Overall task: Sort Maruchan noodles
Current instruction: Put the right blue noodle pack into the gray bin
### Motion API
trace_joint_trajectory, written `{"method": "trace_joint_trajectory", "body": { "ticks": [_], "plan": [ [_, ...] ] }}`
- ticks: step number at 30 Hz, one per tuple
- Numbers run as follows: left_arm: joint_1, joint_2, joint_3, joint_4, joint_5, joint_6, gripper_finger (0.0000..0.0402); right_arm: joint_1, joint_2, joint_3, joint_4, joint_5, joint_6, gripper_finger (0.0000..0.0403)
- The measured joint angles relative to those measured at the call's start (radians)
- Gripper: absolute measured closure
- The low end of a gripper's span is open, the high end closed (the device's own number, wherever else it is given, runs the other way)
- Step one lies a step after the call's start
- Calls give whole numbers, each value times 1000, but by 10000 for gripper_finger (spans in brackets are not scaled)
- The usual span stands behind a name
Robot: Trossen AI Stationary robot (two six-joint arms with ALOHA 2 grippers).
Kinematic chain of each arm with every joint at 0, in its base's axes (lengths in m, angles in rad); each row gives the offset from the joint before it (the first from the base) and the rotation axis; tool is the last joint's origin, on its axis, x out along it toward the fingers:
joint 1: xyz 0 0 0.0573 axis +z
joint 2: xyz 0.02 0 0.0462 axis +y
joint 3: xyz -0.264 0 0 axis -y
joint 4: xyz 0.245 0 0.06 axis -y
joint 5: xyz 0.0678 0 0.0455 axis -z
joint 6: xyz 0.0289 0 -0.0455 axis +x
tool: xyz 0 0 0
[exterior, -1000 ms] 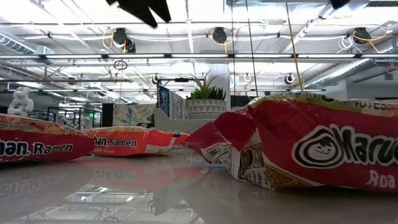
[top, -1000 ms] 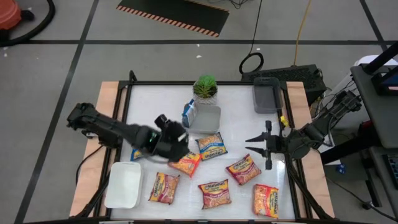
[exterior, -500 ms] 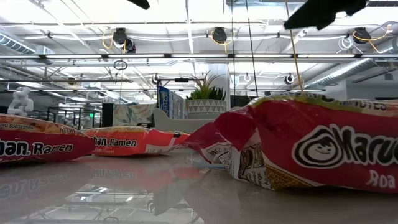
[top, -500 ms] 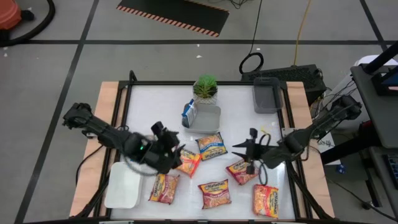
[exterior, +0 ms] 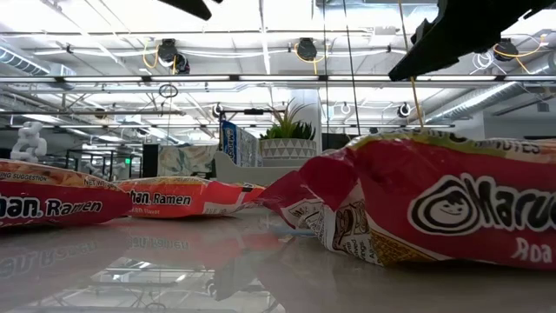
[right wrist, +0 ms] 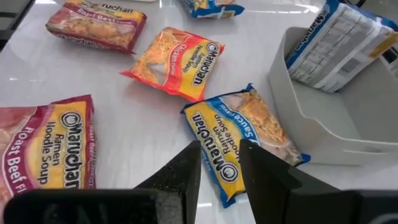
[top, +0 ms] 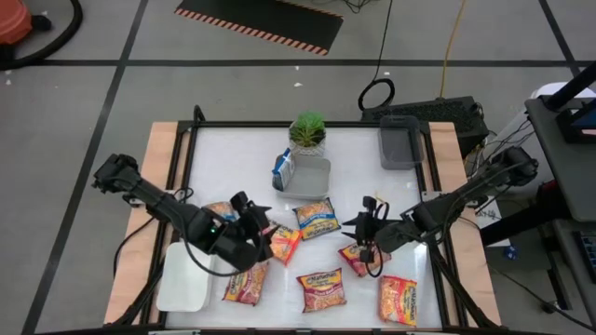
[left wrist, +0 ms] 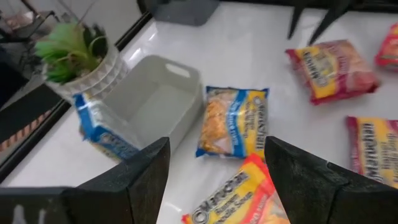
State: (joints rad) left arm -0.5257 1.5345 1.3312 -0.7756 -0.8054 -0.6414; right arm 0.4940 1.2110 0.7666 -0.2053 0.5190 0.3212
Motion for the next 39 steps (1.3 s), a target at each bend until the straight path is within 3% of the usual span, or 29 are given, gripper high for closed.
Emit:
{"method": "trace_joint_trajectory", "body": {
  "ticks": [10, 17, 22, 27, 32, 39],
  "plan": [
    [0, 0, 0, 26, 20, 91, 135, -25, -1, 26, -24, -1, -11, 300],
    [0, 0, -2, 33, 17, 93, 135, -64, 0, 25, -88, -79, 50, 300],
    [17, 0, -79, 202, 35, 192, 135, -64, 0, 25, -43, -82, 25, 296],
    [46, 1, -149, 340, 153, 281, 135, -80, 27, 25, -31, -104, -6, 259],
    [82, 1, -161, 369, 159, 246, 135, -101, 106, 25, -32, -211, 24, 214],
    [84, 1, -161, 369, 160, 249, 135, -116, 196, 25, -30, -235, 36, 195]
  ]
}}
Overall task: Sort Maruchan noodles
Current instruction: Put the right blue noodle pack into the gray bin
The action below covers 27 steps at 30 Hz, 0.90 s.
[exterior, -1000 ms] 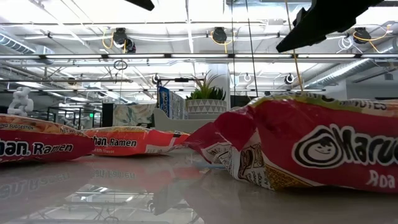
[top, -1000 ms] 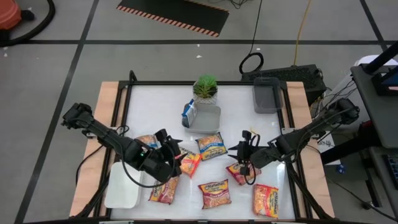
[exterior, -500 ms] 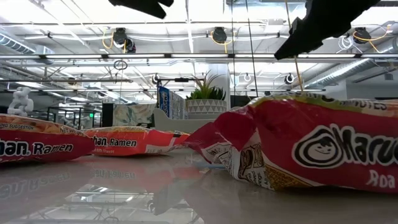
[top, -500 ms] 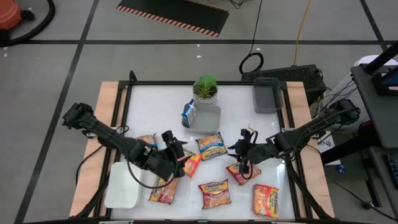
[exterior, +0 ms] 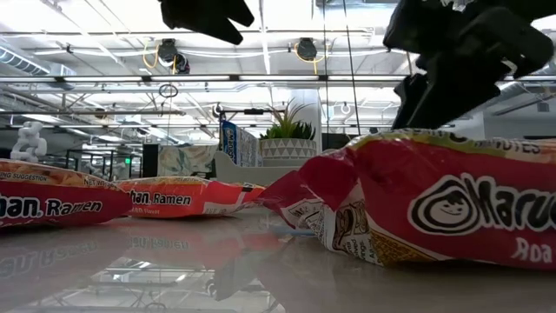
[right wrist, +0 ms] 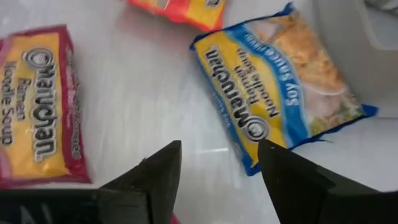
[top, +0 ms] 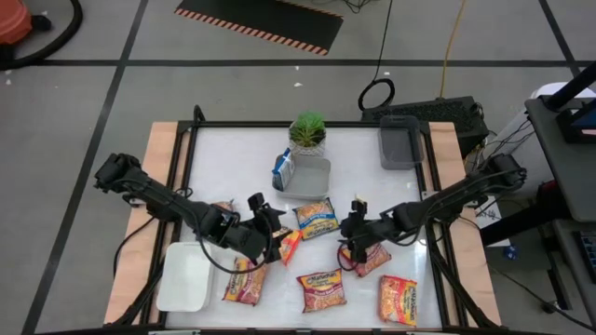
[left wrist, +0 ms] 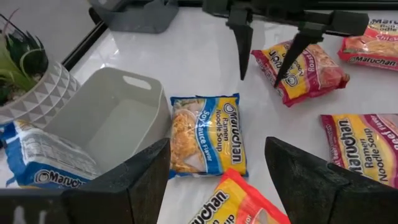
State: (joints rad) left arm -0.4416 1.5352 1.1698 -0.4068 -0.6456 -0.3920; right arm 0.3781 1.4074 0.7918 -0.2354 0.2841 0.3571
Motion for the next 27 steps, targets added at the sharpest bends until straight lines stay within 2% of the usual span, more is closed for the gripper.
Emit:
{"method": "trace_joint_trajectory", "body": {
  "ticks": [7, 12, 18, 27],
  "plan": [
    [28, 0, 0, 6, 30, 18, 135, -11, 29, 0, -3, 32, -43, 191],
    [43, 0, 0, 12, 70, 15, 135, -1, 72, 0, -4, 30, -22, 159],
    [43, 0, 0, 12, 71, 47, 135, -6, 104, 0, 1, 28, -2, 124],
    [44, 0, -1, 12, 73, 41, 135, -35, 109, -1, -1, 27, 53, 121]
  ]
}}
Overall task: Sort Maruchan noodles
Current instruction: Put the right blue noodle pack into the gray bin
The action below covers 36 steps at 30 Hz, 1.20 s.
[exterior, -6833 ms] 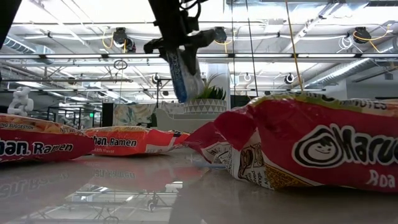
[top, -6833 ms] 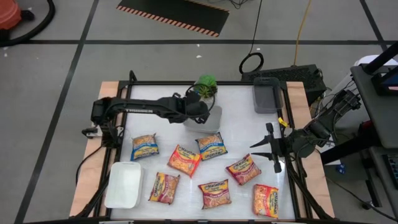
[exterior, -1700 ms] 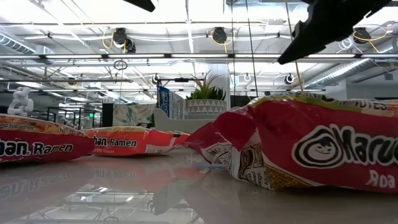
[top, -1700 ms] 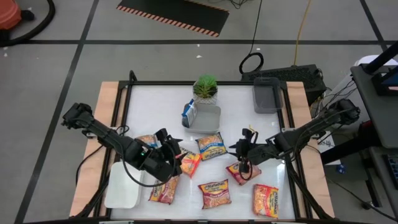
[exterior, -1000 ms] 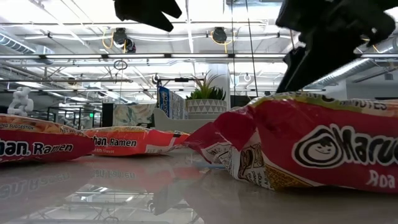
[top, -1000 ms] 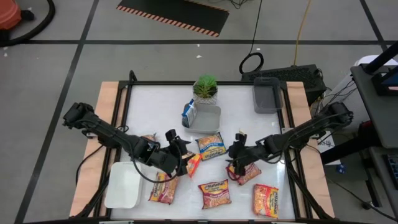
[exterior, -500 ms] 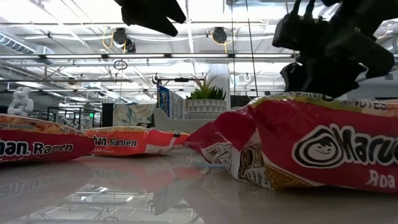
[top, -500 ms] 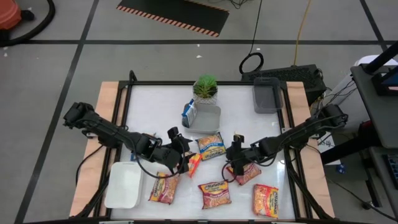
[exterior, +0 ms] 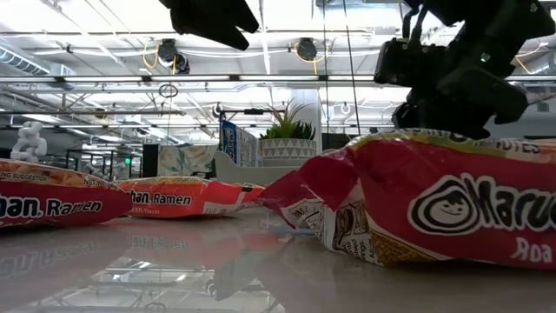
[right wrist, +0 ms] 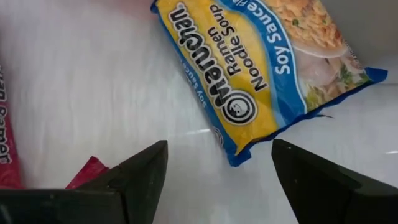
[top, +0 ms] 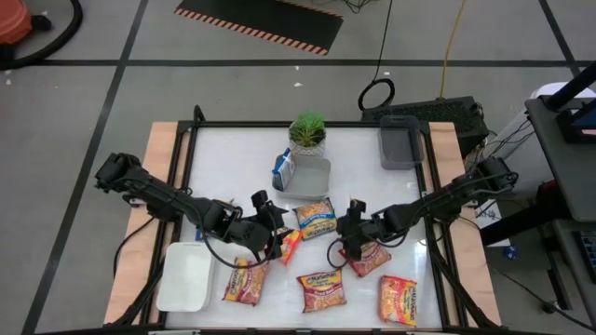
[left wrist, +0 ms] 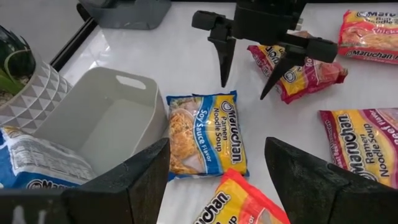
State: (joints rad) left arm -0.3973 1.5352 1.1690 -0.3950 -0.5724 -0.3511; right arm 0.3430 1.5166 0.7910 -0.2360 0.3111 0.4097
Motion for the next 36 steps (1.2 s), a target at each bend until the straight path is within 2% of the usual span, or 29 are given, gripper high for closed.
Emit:
{"method": "trace_joint_trajectory", "body": {
  "ticks": [16, 20, 29, 36],
  "plan": [
    [-38, 0, 0, -2, 0, -59, 135, -51, 5, 0, 1, -53, -12, 126],
    [-51, 0, 0, -6, -1, -73, 135, -70, 38, 0, 3, -58, -13, 126],
    [-60, 0, 0, -18, -1, -77, 135, -107, 153, 3, 60, -150, -61, 126],
    [-60, 0, 0, -27, -1, -77, 135, -123, 157, 3, 67, -158, -58, 127]
  ]
}}
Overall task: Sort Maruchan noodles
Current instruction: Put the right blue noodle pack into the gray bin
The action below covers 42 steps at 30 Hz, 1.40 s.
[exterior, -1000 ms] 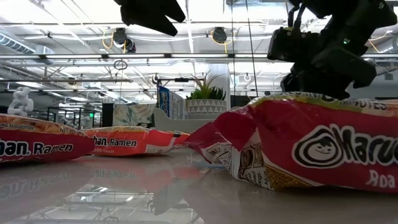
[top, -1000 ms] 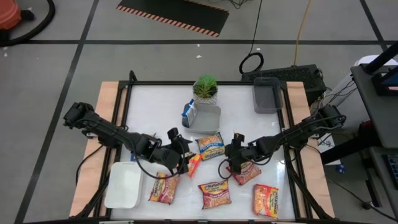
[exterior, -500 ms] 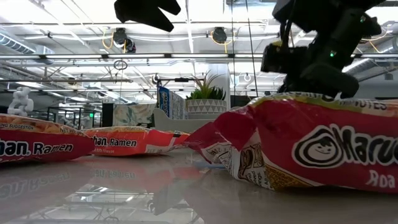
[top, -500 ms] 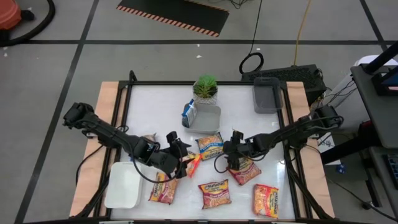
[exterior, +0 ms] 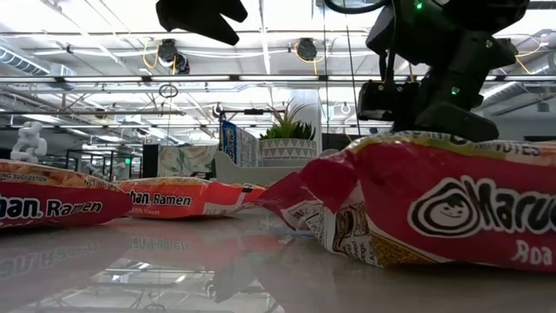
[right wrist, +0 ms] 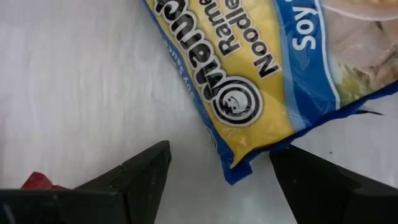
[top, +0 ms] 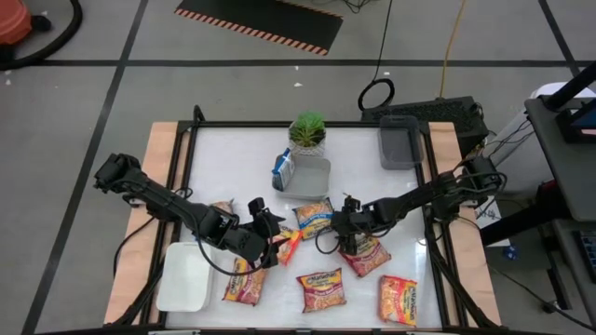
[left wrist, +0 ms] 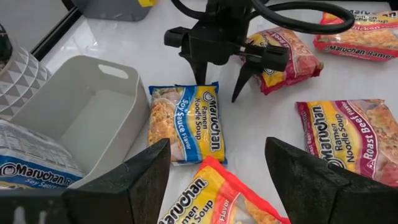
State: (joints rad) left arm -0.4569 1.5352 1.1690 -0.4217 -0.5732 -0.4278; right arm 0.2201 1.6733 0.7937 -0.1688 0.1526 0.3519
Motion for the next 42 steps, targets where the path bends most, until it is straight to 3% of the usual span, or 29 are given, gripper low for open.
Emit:
{"method": "trace_joint_trajectory", "body": {
  "ticks": [11, 21, 26, 42],
  "plan": [
    [0, 0, 0, -2, 0, 6, 135, -17, 2, -1, 10, 1, 12, 191],
    [0, 0, 0, -2, -1, -30, 135, -42, -2, -2, 50, 0, -24, 339],
    [0, 0, 0, -1, -2, -32, 135, -43, -43, -5, 30, -22, -55, 389],
    [10, 39, 0, 71, -15, -4, 135, 7, -370, -5, -38, -24, 74, 398]
  ]
}}
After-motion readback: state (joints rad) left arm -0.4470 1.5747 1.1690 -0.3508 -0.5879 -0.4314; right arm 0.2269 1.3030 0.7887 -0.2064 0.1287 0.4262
